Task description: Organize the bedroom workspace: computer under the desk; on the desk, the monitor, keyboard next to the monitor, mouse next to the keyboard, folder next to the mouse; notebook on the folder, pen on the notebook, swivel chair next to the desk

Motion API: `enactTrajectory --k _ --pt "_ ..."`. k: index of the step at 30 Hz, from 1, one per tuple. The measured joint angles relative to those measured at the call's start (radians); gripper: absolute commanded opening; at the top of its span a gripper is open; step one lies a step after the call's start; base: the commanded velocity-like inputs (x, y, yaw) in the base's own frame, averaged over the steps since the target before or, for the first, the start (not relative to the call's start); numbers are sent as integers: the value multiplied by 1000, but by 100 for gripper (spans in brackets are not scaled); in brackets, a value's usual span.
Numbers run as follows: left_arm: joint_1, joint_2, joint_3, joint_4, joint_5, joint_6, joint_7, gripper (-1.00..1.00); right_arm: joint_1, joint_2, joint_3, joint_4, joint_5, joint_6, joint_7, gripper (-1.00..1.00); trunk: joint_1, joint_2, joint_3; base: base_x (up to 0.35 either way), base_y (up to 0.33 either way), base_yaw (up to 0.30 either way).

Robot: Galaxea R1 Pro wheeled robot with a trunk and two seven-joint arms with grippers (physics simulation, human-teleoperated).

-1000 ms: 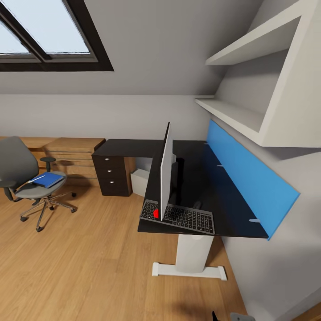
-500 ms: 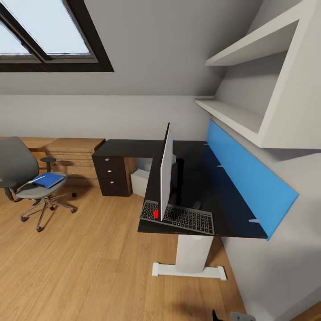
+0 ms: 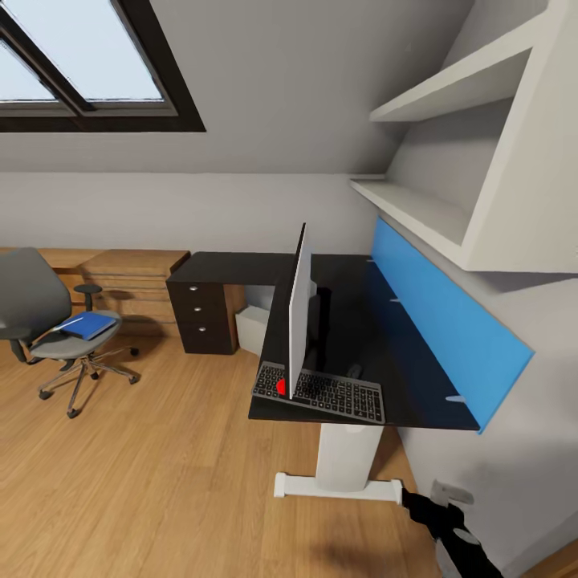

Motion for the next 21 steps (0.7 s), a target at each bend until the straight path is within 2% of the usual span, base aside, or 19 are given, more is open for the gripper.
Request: enactTrajectory --k 2,3,8,10,13,17,21 --pt "0 0 0 0 0 0 0 100 0 -1 -9 -73 -4 72 1 100 -8 14 6 0 0 0" --pt "0 0 0 0 0 0 0 100 0 -1 -15 -136 -7 147 1 100 -12 21 9 0 0 0" --pt "0 0 0 0 0 0 0 100 0 -2 -23 -304 -11 321 1 100 -27 50 22 0 0 0" --pt "0 0 0 0 0 0 0 100 0 0 -23 -349 -12 352 -1 100 -27 50 22 0 0 0" --pt "0 0 -1 0 -1 -1 -1 100 -1 19 -22 -434 -14 383 -13 100 -27 50 22 0 0 0" --pt "0 0 -2 0 -1 -1 -2 100 -2 58 -17 -484 -15 393 -22 100 -27 50 22 0 0 0" --pt "0 1 -2 0 -1 -1 -2 100 -2 82 5 -500 -13 386 -23 100 -27 50 22 0 0 0"
